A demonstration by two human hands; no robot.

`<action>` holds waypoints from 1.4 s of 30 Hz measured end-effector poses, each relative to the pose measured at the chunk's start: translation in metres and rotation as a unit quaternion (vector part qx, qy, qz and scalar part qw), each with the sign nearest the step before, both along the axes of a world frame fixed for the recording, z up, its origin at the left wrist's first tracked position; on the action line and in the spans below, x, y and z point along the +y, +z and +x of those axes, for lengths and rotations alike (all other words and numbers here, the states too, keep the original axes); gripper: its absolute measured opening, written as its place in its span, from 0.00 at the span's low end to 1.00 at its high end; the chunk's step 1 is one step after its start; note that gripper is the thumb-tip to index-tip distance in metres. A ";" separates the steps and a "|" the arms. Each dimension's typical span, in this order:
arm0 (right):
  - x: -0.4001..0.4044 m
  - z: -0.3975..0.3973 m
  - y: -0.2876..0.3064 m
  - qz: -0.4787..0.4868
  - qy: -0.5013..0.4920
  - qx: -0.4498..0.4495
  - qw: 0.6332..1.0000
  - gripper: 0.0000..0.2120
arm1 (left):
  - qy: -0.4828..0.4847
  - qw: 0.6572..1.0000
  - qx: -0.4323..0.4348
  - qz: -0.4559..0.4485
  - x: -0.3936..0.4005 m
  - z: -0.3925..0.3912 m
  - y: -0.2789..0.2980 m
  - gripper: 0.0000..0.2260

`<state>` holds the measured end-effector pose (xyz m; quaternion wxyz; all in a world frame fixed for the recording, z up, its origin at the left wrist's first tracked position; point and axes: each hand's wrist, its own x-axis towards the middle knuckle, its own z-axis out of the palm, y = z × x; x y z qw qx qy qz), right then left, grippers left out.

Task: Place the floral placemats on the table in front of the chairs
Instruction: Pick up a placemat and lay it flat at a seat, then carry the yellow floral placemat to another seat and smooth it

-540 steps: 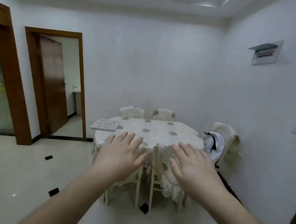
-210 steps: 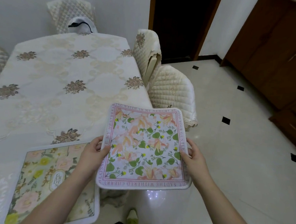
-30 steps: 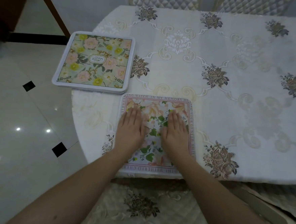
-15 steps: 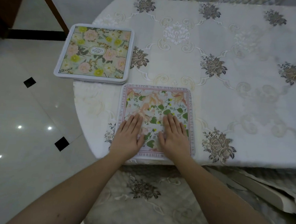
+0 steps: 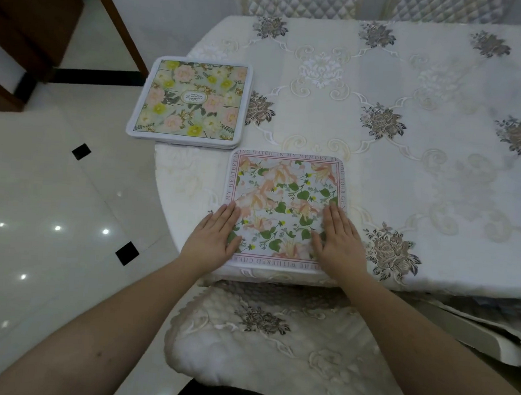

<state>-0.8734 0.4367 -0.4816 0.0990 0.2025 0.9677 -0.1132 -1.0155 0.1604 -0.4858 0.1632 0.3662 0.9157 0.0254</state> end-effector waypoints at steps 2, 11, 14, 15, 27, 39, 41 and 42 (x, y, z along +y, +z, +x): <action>0.001 -0.003 0.010 -0.001 0.007 -0.022 1.000 0.32 | 0.002 0.999 -0.022 -0.030 0.005 -0.003 0.013 0.32; -0.038 -0.018 0.078 0.007 0.035 -0.101 0.994 0.30 | 0.019 0.997 -0.045 -0.052 0.015 0.033 0.095 0.28; -0.062 -0.006 0.092 0.016 0.067 -0.103 0.992 0.31 | 0.026 0.998 -0.023 -0.043 -0.006 0.054 0.103 0.29; -0.070 -0.004 0.096 0.014 0.071 -0.106 0.992 0.31 | 0.034 0.998 -0.015 -0.047 -0.014 0.060 0.105 0.32; -0.196 0.016 0.135 0.040 0.094 -0.022 0.994 0.31 | 0.073 0.991 0.103 0.033 -0.123 0.082 0.140 0.35; -0.384 0.019 0.147 0.058 0.126 0.098 0.985 0.26 | 0.070 0.982 0.173 0.038 -0.307 0.110 0.153 0.29; -0.402 0.016 0.150 0.063 0.136 0.104 0.983 0.26 | 0.089 0.981 0.169 0.036 -0.324 0.107 0.152 0.30; -0.409 0.016 0.150 0.063 0.145 0.104 0.982 0.26 | 0.098 0.981 0.164 0.035 -0.330 0.105 0.151 0.30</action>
